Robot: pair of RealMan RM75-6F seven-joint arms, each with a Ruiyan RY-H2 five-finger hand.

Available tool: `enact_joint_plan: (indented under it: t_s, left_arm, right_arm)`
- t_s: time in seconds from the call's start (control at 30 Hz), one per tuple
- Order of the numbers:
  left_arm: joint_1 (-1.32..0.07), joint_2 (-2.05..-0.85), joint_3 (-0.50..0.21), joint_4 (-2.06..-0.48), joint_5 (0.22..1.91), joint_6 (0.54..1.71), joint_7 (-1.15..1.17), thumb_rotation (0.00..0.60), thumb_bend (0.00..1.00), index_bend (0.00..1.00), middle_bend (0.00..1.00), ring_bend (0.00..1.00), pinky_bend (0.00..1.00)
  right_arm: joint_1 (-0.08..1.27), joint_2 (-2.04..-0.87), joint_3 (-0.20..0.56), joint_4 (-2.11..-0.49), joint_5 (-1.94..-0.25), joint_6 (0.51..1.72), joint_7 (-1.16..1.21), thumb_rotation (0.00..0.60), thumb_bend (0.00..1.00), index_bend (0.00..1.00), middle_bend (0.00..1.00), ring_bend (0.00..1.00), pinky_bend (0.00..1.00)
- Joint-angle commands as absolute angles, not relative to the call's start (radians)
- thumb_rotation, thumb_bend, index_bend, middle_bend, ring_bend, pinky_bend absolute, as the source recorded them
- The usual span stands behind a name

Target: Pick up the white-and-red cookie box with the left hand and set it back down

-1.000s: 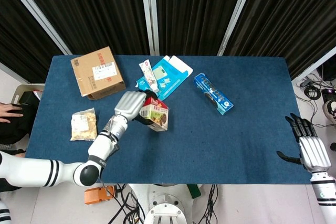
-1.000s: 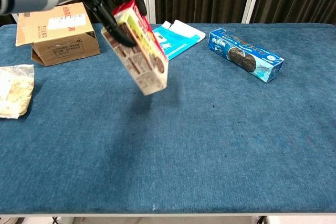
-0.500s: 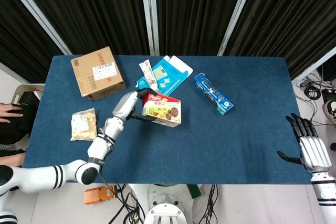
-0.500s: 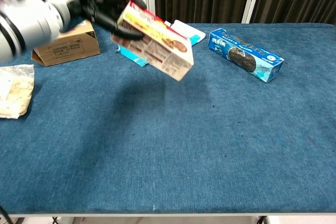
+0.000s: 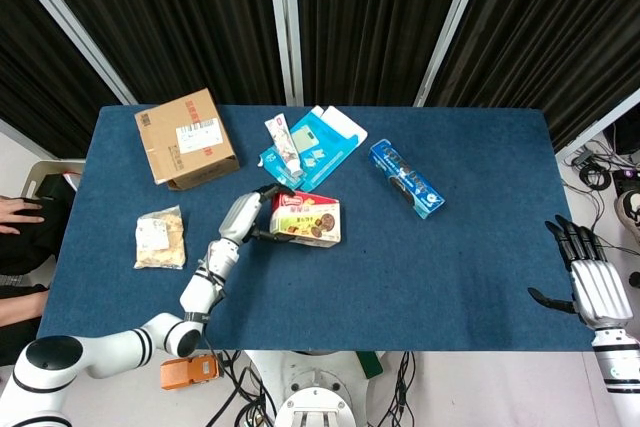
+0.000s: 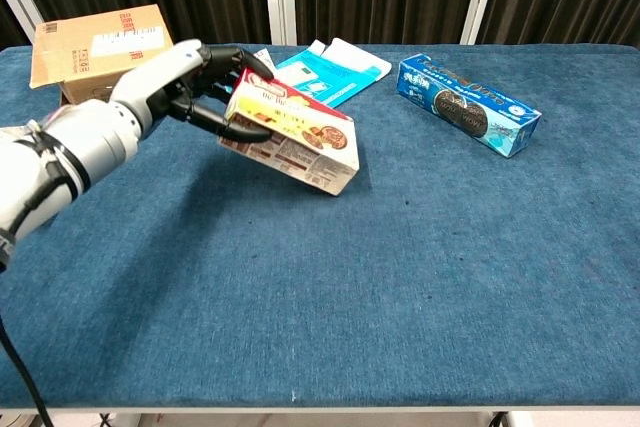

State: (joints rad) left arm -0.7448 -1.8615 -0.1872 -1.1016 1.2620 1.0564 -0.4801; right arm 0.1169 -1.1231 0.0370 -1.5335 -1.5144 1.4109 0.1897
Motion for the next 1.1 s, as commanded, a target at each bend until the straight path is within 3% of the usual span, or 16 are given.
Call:
enact_joint_plan:
  t_s: [0.03, 0.17, 0.4, 0.6, 0.9, 1.1]
  left_arm:
    - [-0.743, -1.861, -0.179, -1.088, 1.276, 1.035, -0.459, 0.6, 0.0, 0.25, 0.3, 0.16, 0.18]
    - [-0.739, -1.852, -0.182, -1.092, 1.276, 1.029, -0.411, 0.6, 0.0, 0.18, 0.23, 0.09, 0.09]
    - [-0.735, -1.825, -0.185, -1.13, 1.238, 0.969, -0.314, 0.6, 0.0, 0.02, 0.09, 0.01, 0.02]
    - [-0.728, -1.785, -0.194, -1.19, 1.209, 0.95, -0.234, 0.6, 0.0, 0.0, 0.0, 0.0, 0.0]
    - [-0.631, -1.57, -0.216, -1.4, 1.232, 1.147, -0.031, 0.6, 0.0, 0.0, 0.0, 0.0, 0.0]
    - [-0.51, -1.382, -0.183, -1.543, 1.231, 1.289, 0.111, 0.6, 0.0, 0.0, 0.0, 0.0, 0.0]
  right_arm:
    - [0.117, -1.123, 0.038, -1.533, -1.513, 1.411, 0.189, 0.6, 0.24, 0.0, 0.0, 0.0, 0.0]
    - [0.118, -1.124, 0.038, -1.535, -1.514, 1.41, 0.189, 0.6, 0.24, 0.0, 0.0, 0.0, 0.0]
    - [0.117, -1.125, 0.038, -1.531, -1.516, 1.411, 0.195, 0.6, 0.24, 0.0, 0.0, 0.0, 0.0]
    - [0.114, -1.123, 0.037, -1.525, -1.52, 1.417, 0.207, 0.6, 0.24, 0.0, 0.0, 0.0, 0.0]
    - [0.111, -1.113, 0.041, -1.501, -1.515, 1.419, 0.241, 0.6, 0.24, 0.0, 0.0, 0.0, 0.0]
    - [0.109, -1.103, 0.05, -1.492, -1.518, 1.435, 0.254, 0.6, 0.24, 0.0, 0.0, 0.0, 0.0]
